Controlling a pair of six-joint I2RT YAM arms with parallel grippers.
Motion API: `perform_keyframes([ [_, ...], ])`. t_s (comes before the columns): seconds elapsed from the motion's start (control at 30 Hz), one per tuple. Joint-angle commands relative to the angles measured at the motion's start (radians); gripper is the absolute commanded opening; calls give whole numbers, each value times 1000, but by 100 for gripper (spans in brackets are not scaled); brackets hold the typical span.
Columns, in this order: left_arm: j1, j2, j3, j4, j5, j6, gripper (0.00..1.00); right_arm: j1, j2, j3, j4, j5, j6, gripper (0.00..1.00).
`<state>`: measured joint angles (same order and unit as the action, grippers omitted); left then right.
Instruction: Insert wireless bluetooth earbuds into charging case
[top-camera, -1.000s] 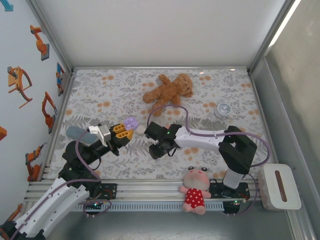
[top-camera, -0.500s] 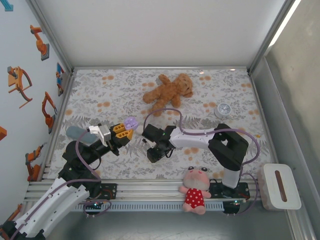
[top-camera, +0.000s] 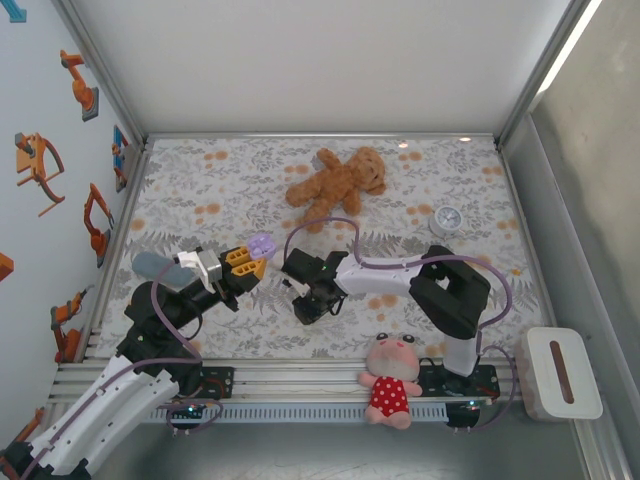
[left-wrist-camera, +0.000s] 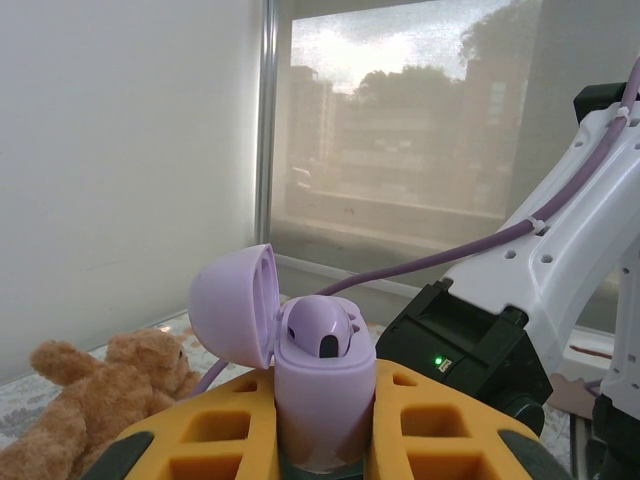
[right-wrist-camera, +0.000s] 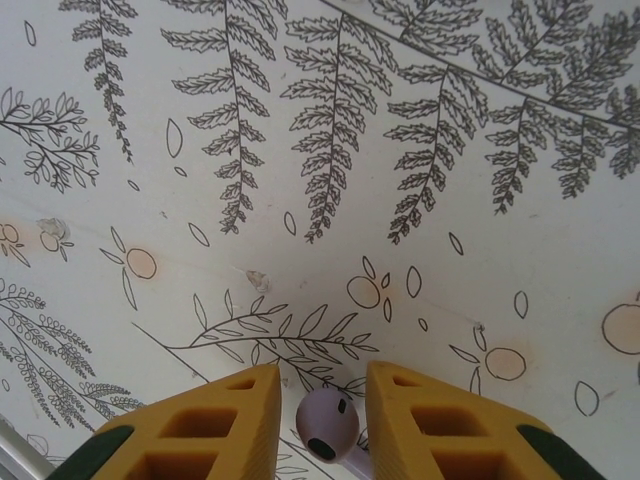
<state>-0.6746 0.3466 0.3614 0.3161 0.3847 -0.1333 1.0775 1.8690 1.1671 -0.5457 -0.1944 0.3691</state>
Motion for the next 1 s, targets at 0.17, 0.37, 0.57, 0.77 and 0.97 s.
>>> perform_keyframes([
  [0.17,-3,3,5,14,-1,2,4,7,22,22,-43,-2,-9,25],
  [0.37,-3,3,5,15,-1,1,4,7,15,23,-56,-1,-10,26],
  [0.57,-2,6,5,17,0,1,4,6,9,22,-69,3,-8,26],
  [0.77,-2,7,5,17,1,1,4,7,8,22,-77,6,-10,25],
  [0.97,-2,8,4,18,1,0,4,6,4,19,-79,7,-10,24],
])
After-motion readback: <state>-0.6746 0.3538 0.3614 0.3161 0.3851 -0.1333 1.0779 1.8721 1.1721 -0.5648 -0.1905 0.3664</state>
